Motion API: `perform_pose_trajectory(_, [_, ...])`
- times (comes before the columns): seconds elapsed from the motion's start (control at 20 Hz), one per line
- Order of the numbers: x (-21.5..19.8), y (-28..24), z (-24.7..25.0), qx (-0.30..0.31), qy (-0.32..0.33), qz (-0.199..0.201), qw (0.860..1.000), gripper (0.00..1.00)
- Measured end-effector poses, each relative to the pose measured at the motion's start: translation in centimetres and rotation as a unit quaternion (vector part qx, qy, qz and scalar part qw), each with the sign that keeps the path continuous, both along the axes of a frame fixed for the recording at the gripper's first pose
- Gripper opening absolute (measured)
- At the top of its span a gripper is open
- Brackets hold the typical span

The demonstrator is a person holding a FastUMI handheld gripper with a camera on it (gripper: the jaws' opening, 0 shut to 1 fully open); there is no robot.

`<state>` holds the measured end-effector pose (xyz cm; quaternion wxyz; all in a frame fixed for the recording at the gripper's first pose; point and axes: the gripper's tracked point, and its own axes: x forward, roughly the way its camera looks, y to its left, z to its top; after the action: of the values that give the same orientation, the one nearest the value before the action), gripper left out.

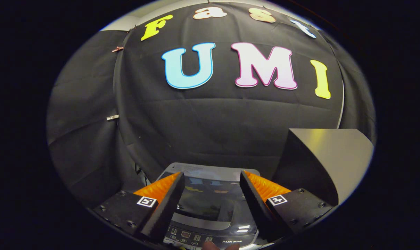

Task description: Put the clothes into the washing machine and then close the washing machine lid.

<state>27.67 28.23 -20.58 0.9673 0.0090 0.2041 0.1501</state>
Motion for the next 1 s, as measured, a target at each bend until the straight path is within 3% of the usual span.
perform_pose_trajectory(0.4, [-1.9, -2.8, 3.8, -0.018, -0.05, -0.019, 0.998, 1.0])
perform_pose_trajectory(1.0, [-7.3, -7.6, 13.8, -0.024, -0.133, -0.037, 0.99, 0.99])
